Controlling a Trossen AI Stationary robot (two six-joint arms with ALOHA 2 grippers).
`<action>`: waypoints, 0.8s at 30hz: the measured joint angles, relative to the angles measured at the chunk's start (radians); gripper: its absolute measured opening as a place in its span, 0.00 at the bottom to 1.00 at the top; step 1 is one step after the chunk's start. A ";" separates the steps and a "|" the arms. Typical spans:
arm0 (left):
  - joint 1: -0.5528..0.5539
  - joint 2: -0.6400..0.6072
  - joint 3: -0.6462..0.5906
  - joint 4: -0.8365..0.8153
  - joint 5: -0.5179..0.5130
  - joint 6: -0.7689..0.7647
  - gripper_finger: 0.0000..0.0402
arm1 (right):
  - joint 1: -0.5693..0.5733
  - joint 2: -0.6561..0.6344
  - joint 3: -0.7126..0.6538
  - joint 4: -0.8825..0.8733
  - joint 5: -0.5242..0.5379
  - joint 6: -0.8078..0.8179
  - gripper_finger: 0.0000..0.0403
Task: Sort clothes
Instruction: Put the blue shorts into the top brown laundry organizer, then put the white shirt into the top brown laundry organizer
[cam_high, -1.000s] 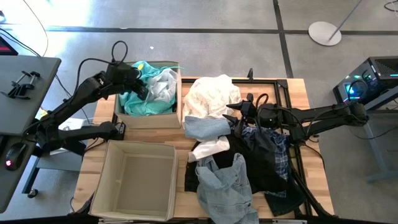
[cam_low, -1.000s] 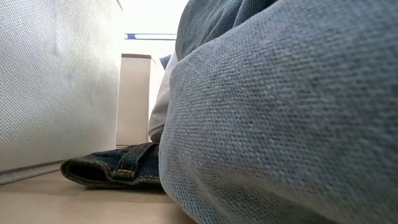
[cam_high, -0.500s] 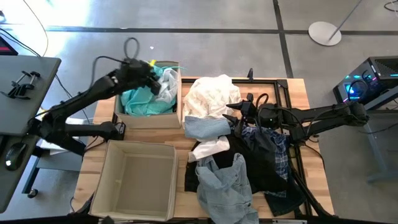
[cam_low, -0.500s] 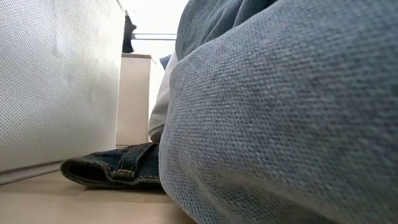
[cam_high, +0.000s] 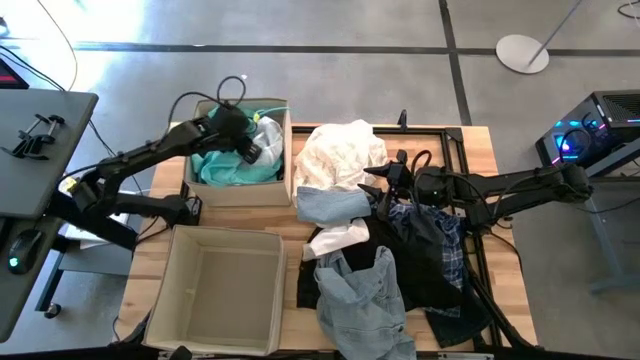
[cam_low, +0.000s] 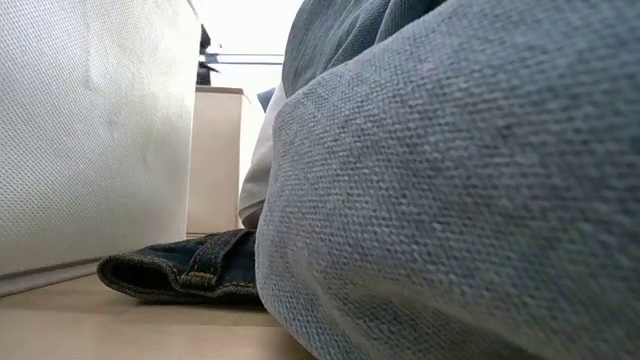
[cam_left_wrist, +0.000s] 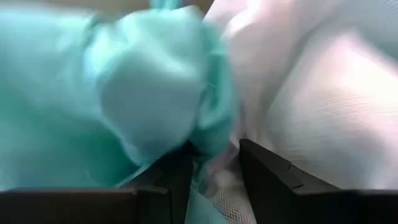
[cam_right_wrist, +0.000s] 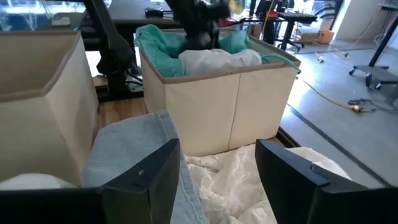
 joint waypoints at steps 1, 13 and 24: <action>-0.006 -0.019 0.016 0.002 0.020 0.001 0.31 | -0.002 0.000 0.000 0.000 0.005 0.014 0.49; -0.166 -0.313 0.092 0.114 0.126 0.123 0.31 | -0.046 0.067 0.000 -0.016 -0.196 -0.025 0.49; -0.357 -0.359 0.091 0.143 0.123 0.091 0.31 | -0.133 0.369 0.016 0.166 -0.418 0.140 0.49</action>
